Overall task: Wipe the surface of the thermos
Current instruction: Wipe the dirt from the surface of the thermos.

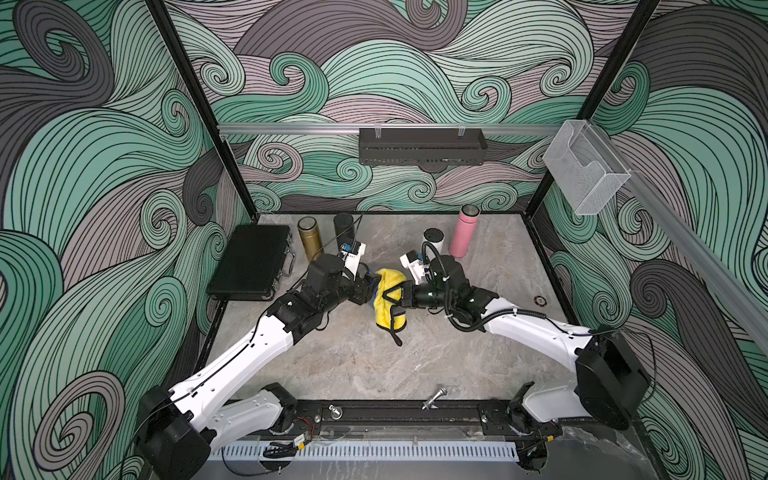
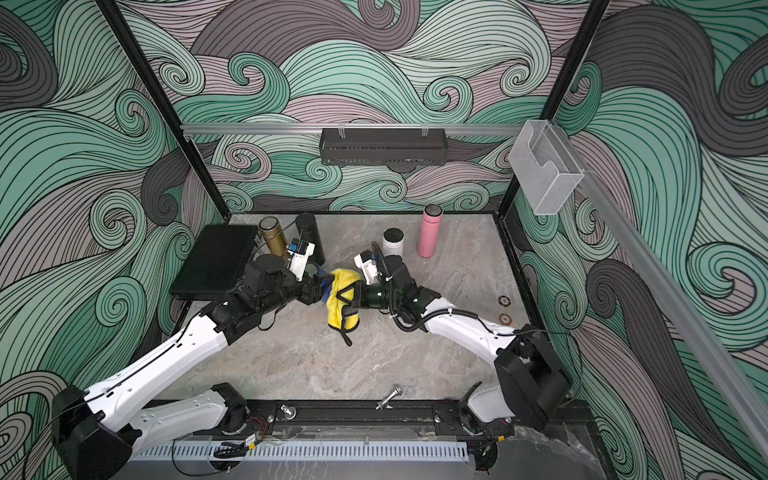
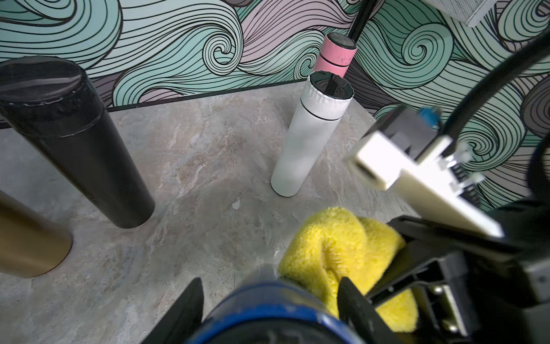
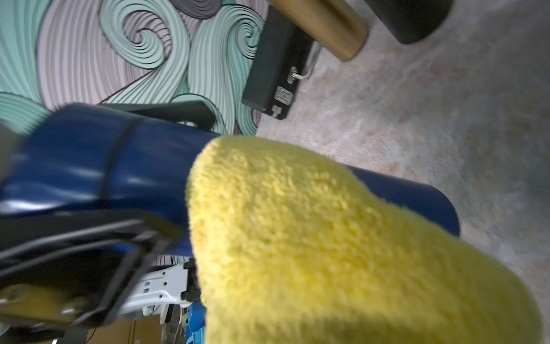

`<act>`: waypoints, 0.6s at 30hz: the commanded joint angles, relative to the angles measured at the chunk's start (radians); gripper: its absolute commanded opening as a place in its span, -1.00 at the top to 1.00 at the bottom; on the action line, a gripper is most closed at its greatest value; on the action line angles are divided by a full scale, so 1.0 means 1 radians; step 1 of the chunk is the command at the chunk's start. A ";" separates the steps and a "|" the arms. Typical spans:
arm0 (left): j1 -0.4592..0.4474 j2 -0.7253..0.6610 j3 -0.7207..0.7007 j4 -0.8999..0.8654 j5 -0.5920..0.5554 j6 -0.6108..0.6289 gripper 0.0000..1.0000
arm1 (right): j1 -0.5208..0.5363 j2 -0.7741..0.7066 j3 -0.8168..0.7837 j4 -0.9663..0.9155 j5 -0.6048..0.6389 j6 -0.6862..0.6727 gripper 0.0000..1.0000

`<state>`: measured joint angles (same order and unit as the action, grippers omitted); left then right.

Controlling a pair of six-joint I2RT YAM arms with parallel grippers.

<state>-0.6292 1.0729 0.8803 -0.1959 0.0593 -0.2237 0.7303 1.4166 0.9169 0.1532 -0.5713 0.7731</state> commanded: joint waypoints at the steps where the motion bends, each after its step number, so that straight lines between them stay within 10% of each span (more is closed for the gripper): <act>1: -0.024 -0.018 -0.002 0.156 0.215 0.013 1.00 | -0.008 0.006 0.053 0.013 -0.129 -0.087 1.00; 18: -0.066 -0.073 -0.034 0.142 0.334 0.138 1.00 | -0.103 0.075 0.030 -0.351 -0.297 -0.327 1.00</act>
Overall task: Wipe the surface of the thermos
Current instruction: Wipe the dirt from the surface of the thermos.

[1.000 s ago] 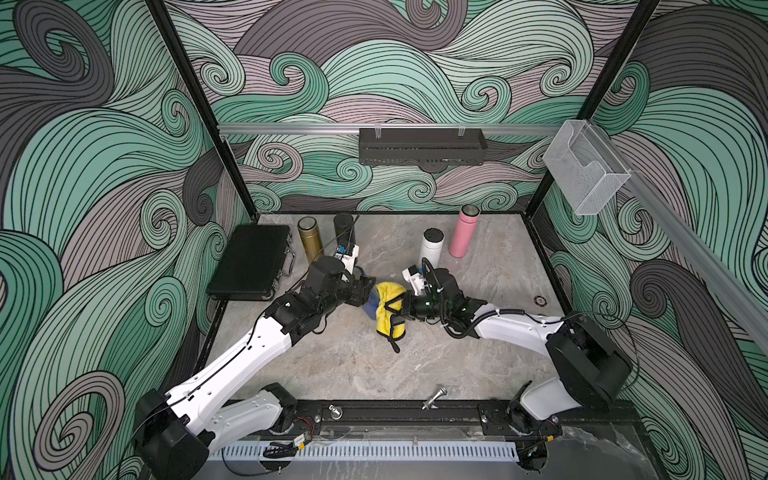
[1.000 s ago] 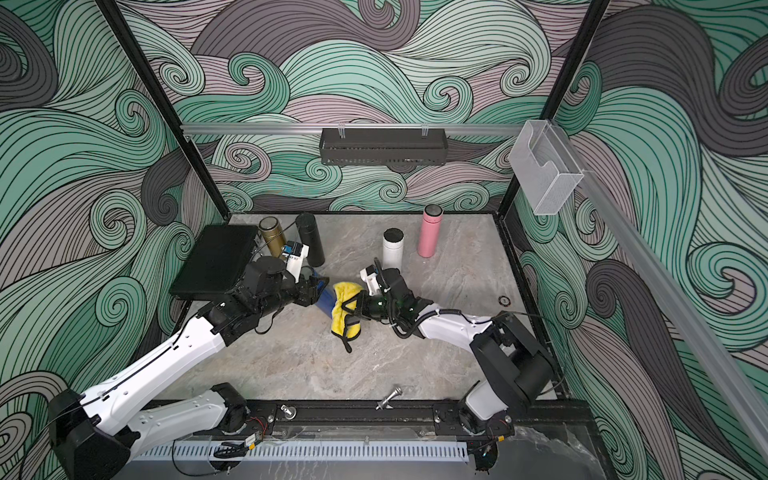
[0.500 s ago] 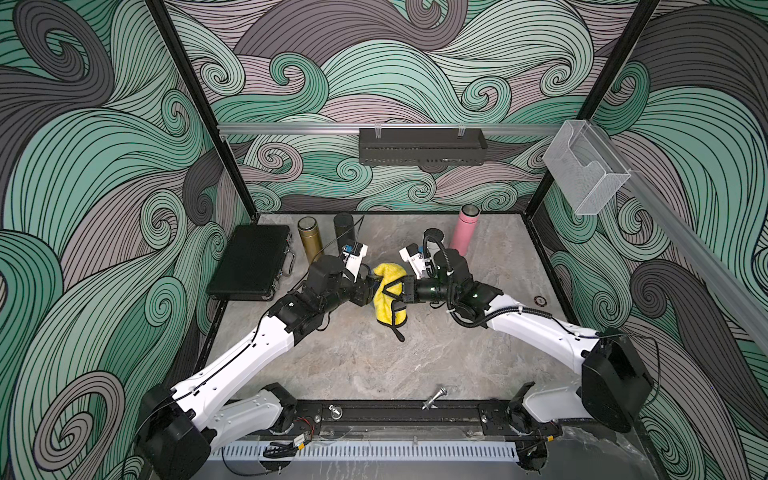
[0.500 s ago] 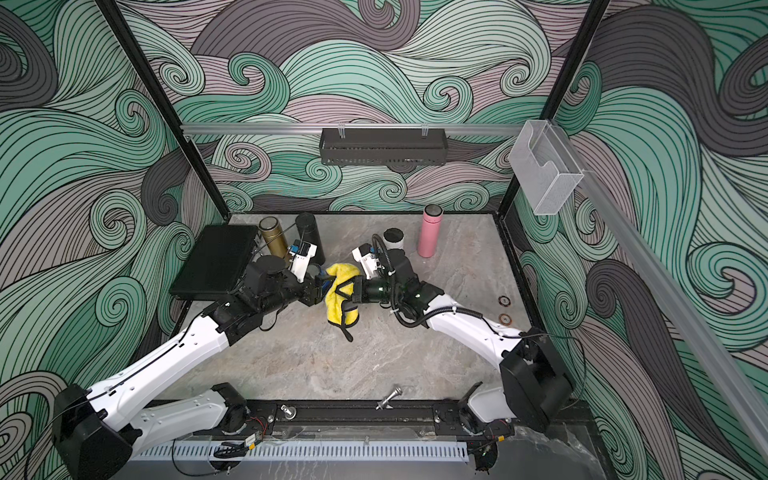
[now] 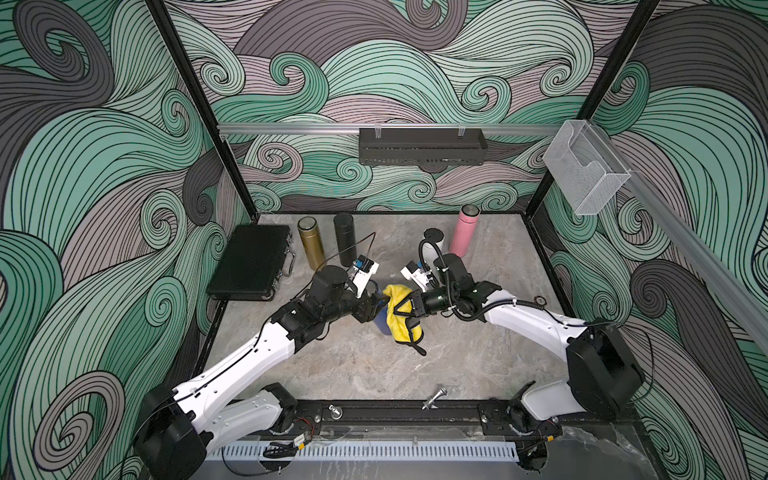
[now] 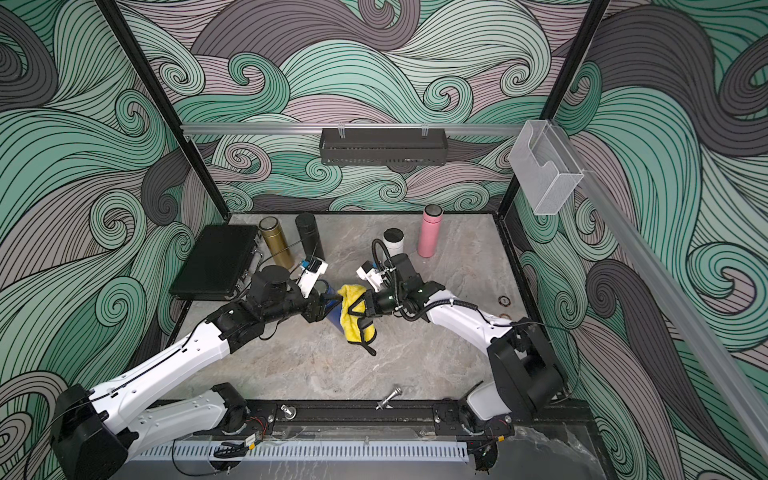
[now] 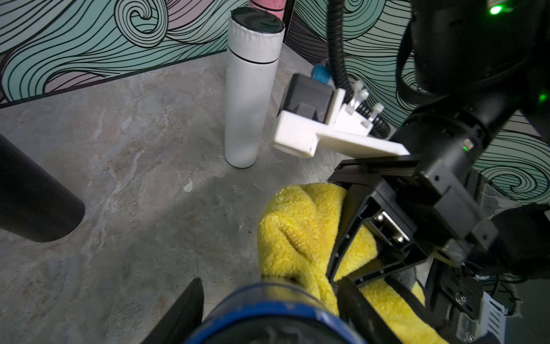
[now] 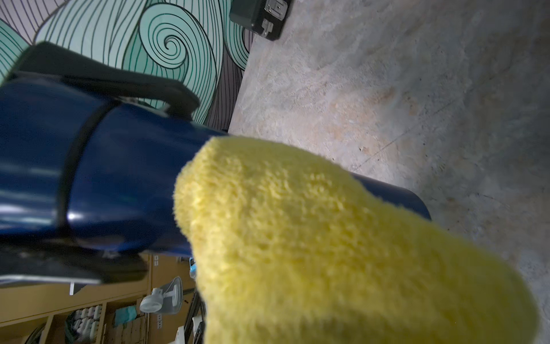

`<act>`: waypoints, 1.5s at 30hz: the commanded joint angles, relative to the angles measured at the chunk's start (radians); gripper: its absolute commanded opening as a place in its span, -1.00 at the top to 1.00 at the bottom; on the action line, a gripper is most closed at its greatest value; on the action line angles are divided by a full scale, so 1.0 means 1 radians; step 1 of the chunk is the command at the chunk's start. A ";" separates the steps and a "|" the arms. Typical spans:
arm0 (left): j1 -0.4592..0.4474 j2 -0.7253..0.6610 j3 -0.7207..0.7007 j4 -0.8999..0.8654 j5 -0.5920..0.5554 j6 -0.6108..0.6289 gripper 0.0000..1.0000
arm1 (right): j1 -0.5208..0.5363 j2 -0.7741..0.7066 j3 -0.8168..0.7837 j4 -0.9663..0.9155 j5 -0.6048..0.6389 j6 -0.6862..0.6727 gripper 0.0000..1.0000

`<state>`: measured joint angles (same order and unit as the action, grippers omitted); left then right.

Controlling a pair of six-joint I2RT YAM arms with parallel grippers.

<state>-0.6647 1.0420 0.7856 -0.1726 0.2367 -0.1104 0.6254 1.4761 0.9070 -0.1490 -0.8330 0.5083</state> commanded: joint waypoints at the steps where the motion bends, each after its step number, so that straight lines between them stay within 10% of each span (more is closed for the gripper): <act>1: -0.032 -0.039 0.065 0.113 0.163 0.024 1.00 | 0.002 0.012 0.056 -0.052 -0.035 -0.067 1.00; 10: -0.047 -0.011 0.099 0.073 0.229 0.058 1.00 | -0.001 0.016 0.175 0.029 -0.096 -0.029 1.00; 25: -0.047 -0.033 0.099 0.082 0.179 0.055 1.00 | 0.003 0.043 -0.082 0.095 -0.032 -0.027 1.00; 45: -0.047 -0.035 0.114 0.071 0.185 0.045 1.00 | 0.042 0.177 0.158 0.075 -0.130 -0.040 1.00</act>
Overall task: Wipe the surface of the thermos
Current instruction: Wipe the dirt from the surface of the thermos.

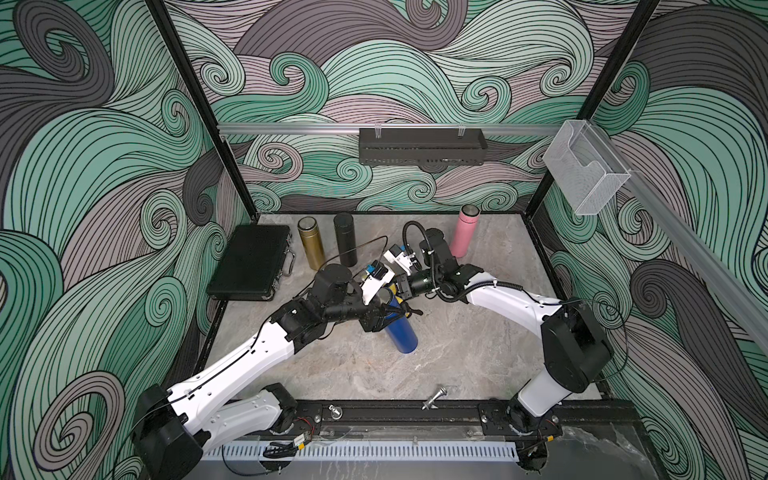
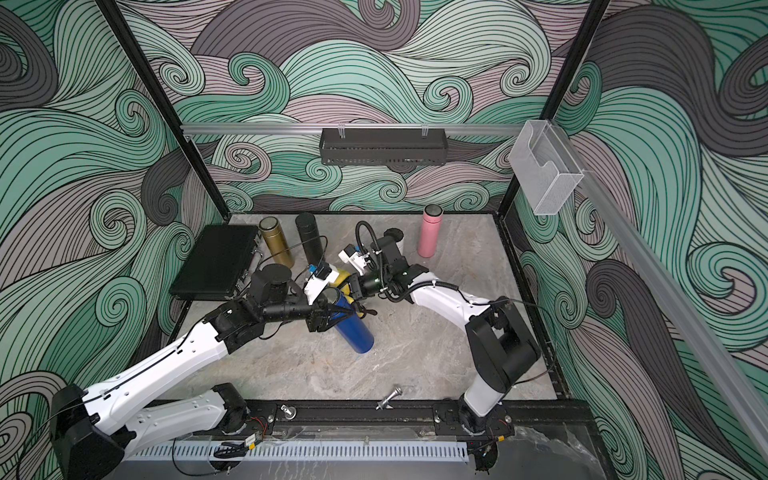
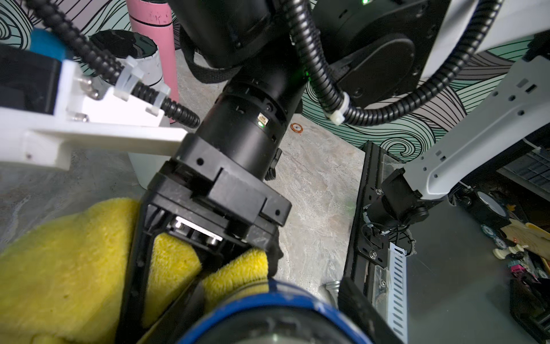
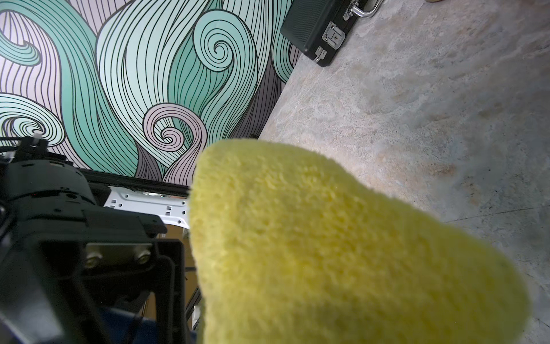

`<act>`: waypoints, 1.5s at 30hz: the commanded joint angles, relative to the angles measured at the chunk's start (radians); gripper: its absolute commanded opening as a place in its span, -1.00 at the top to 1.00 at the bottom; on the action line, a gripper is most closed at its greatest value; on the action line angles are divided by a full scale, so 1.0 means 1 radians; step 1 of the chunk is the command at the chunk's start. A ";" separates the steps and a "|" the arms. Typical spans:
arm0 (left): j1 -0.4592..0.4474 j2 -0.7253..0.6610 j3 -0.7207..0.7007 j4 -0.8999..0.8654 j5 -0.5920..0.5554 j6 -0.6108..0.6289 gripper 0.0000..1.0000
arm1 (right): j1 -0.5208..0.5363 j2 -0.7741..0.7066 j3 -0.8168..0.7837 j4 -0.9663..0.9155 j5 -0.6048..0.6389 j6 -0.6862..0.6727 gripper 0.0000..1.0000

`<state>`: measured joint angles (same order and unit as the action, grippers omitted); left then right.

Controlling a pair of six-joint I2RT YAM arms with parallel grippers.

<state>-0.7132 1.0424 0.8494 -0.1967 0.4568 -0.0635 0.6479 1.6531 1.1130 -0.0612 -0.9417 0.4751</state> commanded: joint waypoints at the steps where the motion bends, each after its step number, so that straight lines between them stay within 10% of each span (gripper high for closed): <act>1: 0.001 -0.039 0.047 0.099 -0.047 -0.004 1.00 | 0.019 -0.008 -0.072 -0.013 -0.007 -0.007 1.00; 12: 0.001 -0.049 0.039 0.114 -0.101 -0.017 1.00 | 0.020 -0.136 -0.332 0.026 0.169 0.027 1.00; 22: 0.001 0.004 0.103 0.022 -0.389 -0.083 1.00 | 0.073 -0.598 -0.384 -0.163 0.493 -0.017 1.00; 29: 0.001 0.135 0.232 -0.070 -0.482 -0.175 1.00 | 0.236 -0.505 -0.364 -0.138 0.559 -0.146 1.00; 45: 0.000 0.108 0.291 -0.156 -0.554 -0.521 1.00 | 0.393 -0.337 -0.339 0.247 1.146 -0.125 1.00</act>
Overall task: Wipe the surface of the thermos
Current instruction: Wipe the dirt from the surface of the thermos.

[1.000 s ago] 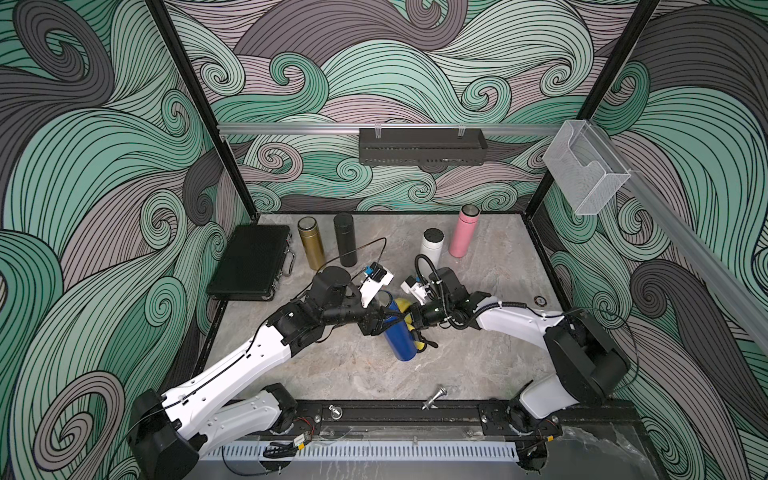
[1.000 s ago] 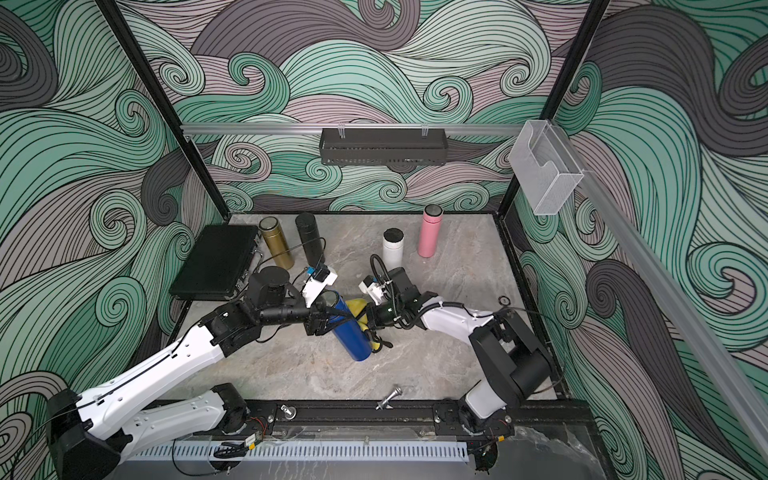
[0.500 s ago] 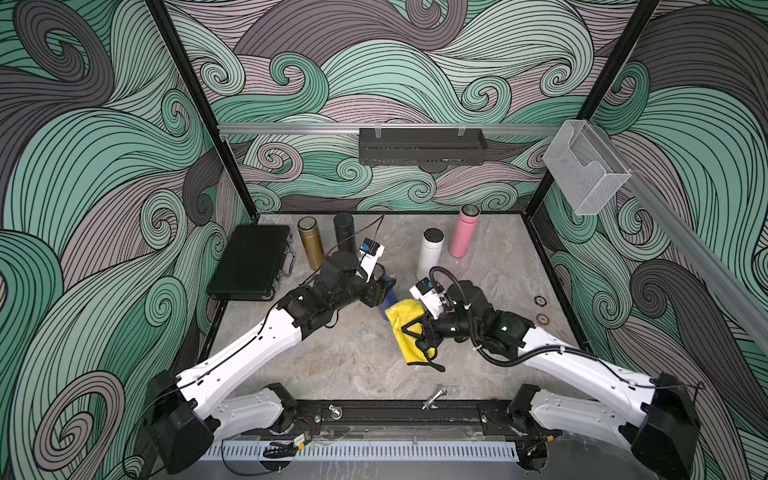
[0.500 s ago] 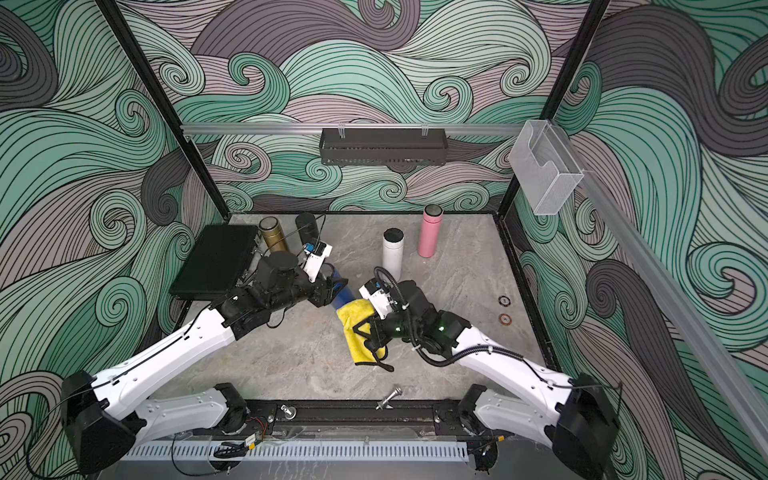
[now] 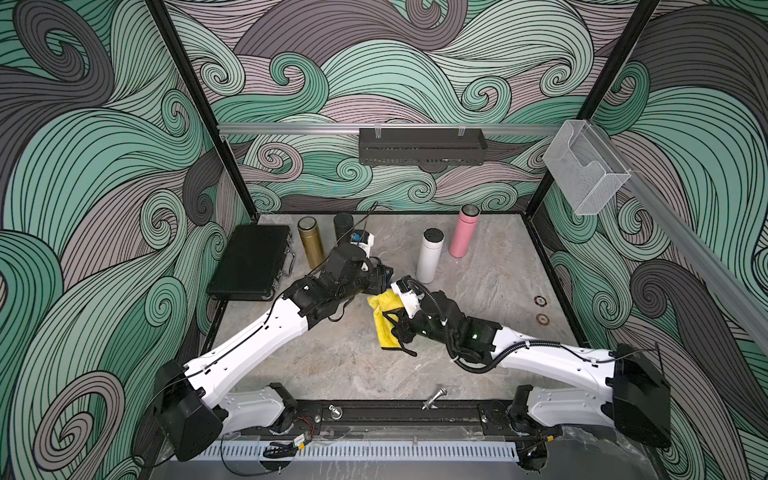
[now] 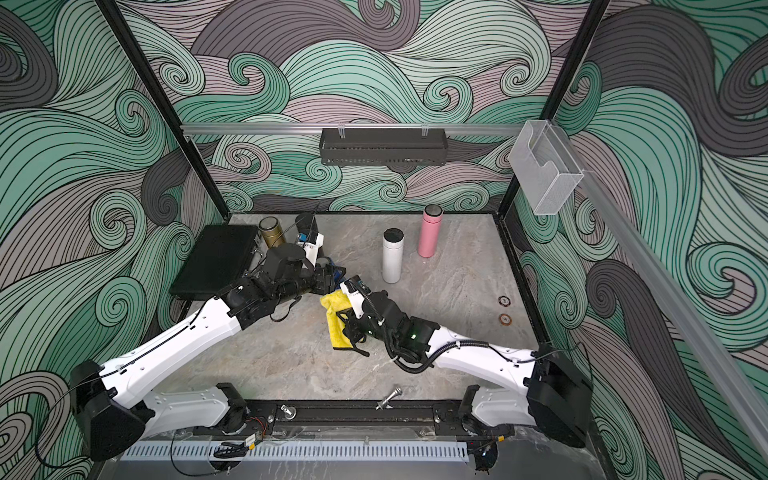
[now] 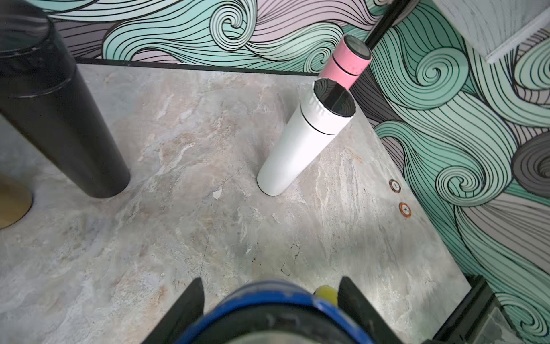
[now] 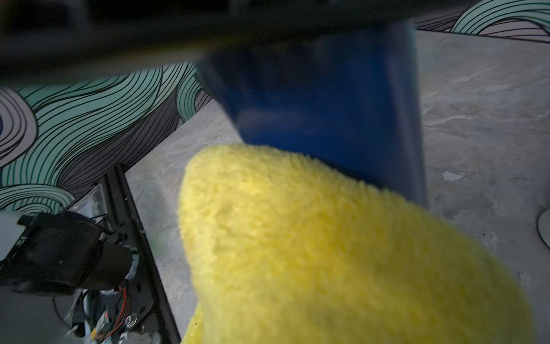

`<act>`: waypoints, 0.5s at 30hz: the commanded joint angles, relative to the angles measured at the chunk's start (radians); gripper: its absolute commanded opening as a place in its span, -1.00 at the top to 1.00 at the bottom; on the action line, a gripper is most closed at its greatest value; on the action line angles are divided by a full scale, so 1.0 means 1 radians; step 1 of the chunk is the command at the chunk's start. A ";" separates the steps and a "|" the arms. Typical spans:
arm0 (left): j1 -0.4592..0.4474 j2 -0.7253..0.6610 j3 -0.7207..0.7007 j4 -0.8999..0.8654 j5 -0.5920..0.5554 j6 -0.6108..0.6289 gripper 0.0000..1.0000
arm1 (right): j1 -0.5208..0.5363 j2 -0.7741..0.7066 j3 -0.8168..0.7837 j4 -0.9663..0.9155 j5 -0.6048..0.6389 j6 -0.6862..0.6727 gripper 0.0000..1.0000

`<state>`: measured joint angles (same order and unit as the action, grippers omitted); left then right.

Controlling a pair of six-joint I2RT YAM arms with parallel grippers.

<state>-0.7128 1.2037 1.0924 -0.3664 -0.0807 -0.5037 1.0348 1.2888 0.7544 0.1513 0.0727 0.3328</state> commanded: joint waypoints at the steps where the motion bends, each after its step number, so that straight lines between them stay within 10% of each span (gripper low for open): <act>1: 0.000 -0.063 0.042 0.014 -0.023 -0.091 1.00 | 0.008 0.029 0.005 0.023 0.154 0.036 1.00; 15: -0.001 -0.035 0.045 0.019 -0.030 -0.119 1.00 | 0.013 0.025 0.087 0.120 0.093 -0.002 1.00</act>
<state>-0.7090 1.1641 1.0924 -0.3653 -0.1413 -0.5976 1.0473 1.2945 0.7738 0.1726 0.1673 0.3538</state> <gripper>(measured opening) 0.625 0.121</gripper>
